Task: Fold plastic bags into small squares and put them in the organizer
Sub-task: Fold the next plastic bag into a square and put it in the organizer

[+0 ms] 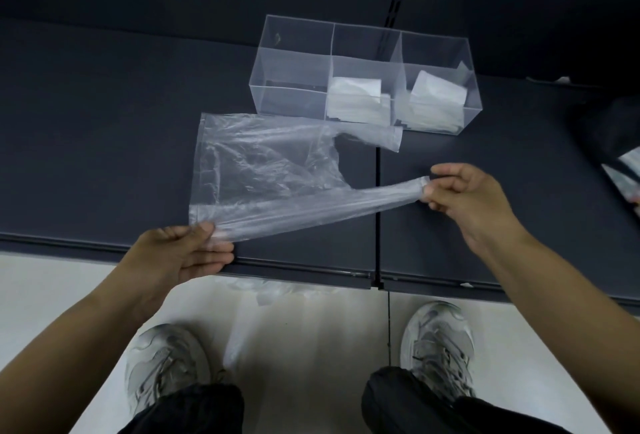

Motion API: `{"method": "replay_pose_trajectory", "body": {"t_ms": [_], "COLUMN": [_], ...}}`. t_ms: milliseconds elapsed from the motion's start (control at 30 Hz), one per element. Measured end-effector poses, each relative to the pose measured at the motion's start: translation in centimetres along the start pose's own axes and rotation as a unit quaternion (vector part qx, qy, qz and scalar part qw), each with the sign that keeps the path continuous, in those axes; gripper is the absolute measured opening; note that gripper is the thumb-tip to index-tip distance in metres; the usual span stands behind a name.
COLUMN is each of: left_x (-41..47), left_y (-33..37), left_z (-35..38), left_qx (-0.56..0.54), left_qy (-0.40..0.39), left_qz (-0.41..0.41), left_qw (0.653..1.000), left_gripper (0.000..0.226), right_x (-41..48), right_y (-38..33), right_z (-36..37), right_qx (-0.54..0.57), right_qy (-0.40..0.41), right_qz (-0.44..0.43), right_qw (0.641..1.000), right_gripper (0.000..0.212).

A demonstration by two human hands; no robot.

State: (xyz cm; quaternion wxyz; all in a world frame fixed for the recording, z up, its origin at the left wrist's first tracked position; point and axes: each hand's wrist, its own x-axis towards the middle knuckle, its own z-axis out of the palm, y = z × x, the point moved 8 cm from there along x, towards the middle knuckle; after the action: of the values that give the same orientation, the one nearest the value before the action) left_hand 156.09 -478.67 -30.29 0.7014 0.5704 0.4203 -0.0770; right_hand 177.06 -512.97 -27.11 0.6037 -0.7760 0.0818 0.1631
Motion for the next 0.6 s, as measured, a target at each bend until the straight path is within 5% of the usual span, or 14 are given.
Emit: {"method": "replay_pose_trajectory", "body": {"t_ms": [167,367,600], "left_x": [-0.1,-0.9,-1.2], "left_y": [-0.6,0.4,0.7], "left_z": [0.3,1.4,4.9], "left_qx": [0.042,0.086,0.241], "left_qy": [-0.021,-0.043,-0.048], "left_qz": [-0.014,0.010,0.059], "left_qw": [0.999,0.995,0.968], "left_gripper": [0.024,0.035,0.019], "right_x": [-0.4,-1.1,-3.4], "right_y": [-1.0,0.8,1.5], "right_z": [-1.2,-3.3,-7.1], "right_qx": [-0.083,-0.222,-0.408], "right_qy": [-0.004,-0.001,0.048], "right_qz": [-0.085,-0.030,0.009], "right_qw": [0.993,0.975,0.912], "right_gripper": [0.032,0.022,0.028]}}
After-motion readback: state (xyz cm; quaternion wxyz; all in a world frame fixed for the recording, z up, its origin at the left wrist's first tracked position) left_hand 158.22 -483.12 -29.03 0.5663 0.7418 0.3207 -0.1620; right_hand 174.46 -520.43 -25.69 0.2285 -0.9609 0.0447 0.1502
